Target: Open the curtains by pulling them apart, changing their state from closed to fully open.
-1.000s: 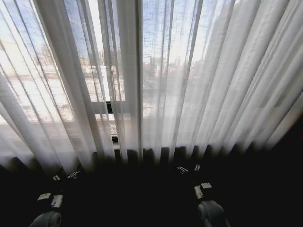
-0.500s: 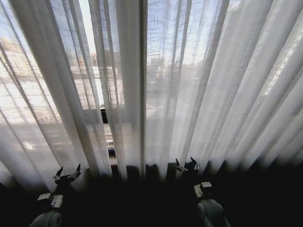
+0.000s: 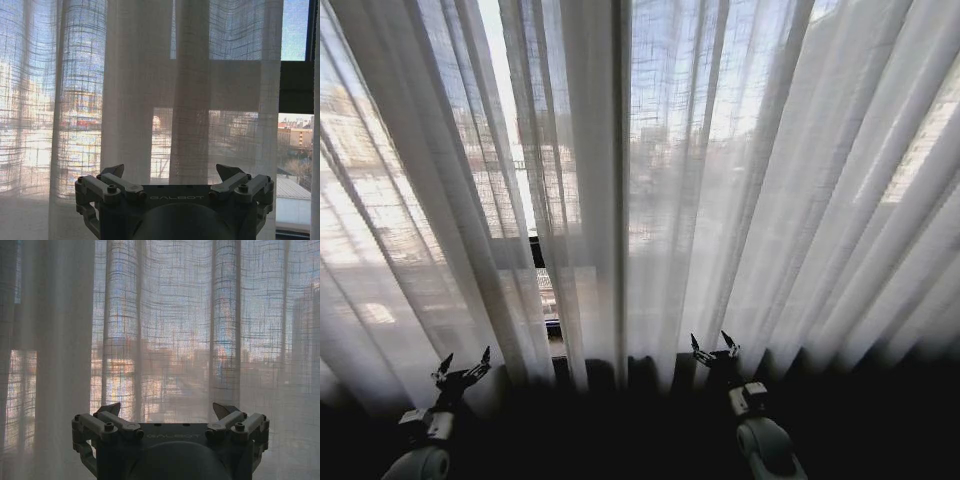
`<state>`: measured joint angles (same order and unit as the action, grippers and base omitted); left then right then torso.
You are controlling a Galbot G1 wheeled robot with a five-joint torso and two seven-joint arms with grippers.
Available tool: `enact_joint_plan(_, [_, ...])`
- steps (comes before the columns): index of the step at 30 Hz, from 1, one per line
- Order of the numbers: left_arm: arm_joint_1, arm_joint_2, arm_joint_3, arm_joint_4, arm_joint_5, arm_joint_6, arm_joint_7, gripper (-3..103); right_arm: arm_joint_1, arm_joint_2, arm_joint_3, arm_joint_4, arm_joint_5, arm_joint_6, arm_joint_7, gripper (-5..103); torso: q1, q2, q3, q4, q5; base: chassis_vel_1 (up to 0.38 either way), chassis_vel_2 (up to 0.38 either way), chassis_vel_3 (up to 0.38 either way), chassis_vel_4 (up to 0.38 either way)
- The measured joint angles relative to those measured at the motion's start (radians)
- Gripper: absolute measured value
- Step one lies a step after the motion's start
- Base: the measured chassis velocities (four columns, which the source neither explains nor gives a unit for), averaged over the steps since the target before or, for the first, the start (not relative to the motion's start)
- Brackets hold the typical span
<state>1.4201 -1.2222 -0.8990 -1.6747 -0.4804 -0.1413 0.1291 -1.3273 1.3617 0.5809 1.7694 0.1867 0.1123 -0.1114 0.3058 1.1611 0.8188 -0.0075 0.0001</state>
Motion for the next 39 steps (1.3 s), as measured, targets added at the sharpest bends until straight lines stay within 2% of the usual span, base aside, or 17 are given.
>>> enact_joint_plan(6, [0.000,0.000,0.000,0.000,0.000,0.000,0.000,100,0.011,0.004,-0.008,-0.007,-0.001,0.006,0.026,100,0.001,-0.001,0.000,-0.0001,-0.0001,-0.116,0.126,0.111,-0.101])
enact_joint_plan(9, [0.000,0.000,0.000,0.000,0.000,0.000,0.000,100,0.027,0.006,-0.016,-0.026,-0.018,0.033,0.046,100,0.002,-0.001,0.001,-0.0001,-0.0001,-0.147,0.141,0.152,-0.157])
enact_joint_plan(16, [-0.001,0.000,0.000,0.000,0.000,0.000,0.000,100,0.047,-0.002,-0.046,-0.030,-0.039,0.004,0.087,100,0.002,-0.001,0.001,-0.0004,-0.0002,-0.050,0.050,0.057,-0.055])
enact_joint_plan(19, [0.000,0.000,0.000,0.000,0.000,0.000,0.000,100,0.113,-0.006,-0.086,-0.075,-0.072,0.006,0.141,100,0.001,0.000,0.000,0.0002,-0.0002,0.000,0.000,0.000,0.000])
enact_joint_plan(26, [0.000,0.000,0.000,0.000,0.000,0.000,0.000,100,0.187,-0.014,-0.151,-0.125,-0.076,-0.006,0.178,100,0.001,-0.001,0.000,-0.0004,0.0000,0.000,0.000,0.000,0.000])
enact_joint_plan(30, [0.000,0.000,0.000,0.000,0.000,0.000,0.000,100,0.241,-0.013,-0.194,-0.168,-0.068,-0.005,0.185,100,0.001,-0.001,0.000,0.0001,-0.0002,0.000,0.000,0.000,0.000])
enact_joint_plan(35, [0.000,0.000,0.000,0.000,0.000,0.000,0.000,100,0.239,-0.046,-0.213,-0.166,-0.041,0.003,0.210,100,0.001,-0.001,0.000,0.0003,-0.0002,0.000,0.000,0.000,0.000])
enact_joint_plan(39, [0.000,0.000,0.000,0.000,0.000,0.000,0.000,100,0.143,-0.106,-0.191,-0.096,-0.009,0.022,0.215,100,0.001,-0.001,0.000,-0.0006,-0.0001,0.000,0.000,0.000,0.000])
